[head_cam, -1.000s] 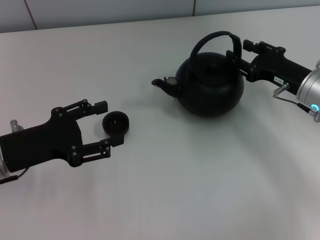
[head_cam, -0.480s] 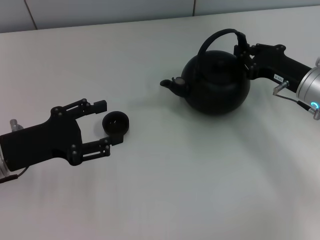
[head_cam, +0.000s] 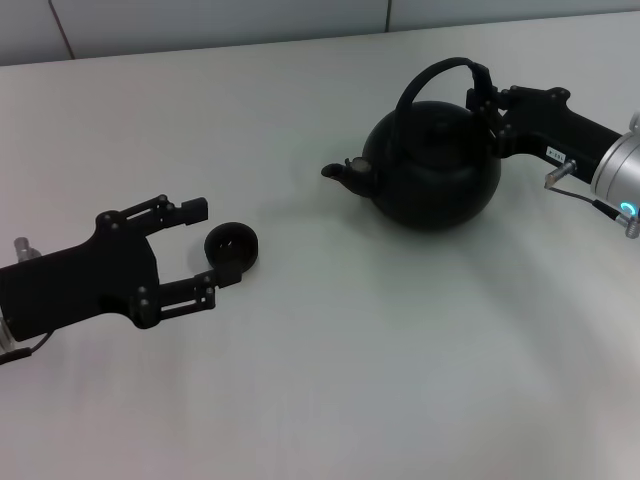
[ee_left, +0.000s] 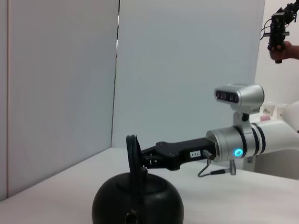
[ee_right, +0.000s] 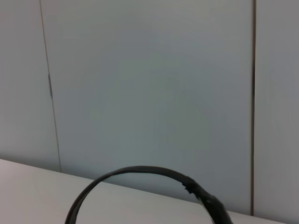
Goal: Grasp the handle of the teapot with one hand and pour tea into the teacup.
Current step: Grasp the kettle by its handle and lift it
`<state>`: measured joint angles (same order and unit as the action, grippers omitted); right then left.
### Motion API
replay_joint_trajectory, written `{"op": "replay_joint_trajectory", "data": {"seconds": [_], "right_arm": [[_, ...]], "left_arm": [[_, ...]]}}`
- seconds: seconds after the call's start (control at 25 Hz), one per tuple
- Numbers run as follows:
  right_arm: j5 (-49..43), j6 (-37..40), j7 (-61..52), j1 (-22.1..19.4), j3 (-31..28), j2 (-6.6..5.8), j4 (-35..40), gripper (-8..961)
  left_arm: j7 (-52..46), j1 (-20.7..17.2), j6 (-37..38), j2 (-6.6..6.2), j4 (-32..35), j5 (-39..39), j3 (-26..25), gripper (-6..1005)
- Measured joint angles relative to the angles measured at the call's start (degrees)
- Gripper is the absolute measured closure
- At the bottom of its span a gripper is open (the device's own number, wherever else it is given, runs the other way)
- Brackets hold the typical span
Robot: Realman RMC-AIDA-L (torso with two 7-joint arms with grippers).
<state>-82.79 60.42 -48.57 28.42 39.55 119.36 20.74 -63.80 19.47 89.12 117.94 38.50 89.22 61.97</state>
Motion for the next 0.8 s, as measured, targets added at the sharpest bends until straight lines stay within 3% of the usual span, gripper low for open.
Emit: {"op": "replay_joint_trajectory", "data": {"seconds": [0.36, 0.8], "right_arm": [[0.0, 0.0, 0.1, 0.2, 0.1, 0.00, 0.0, 864], [-0.1, 0.5, 0.1, 1.3, 0.5, 0.00, 0.7, 863]], "left_arm": [[-0.4, -0.3, -1.3, -0.44, 0.0, 0.9, -0.1, 200], [-0.6, -0.3, -3.2, -0.02, 0.4, 3.4, -0.1, 199]]}}
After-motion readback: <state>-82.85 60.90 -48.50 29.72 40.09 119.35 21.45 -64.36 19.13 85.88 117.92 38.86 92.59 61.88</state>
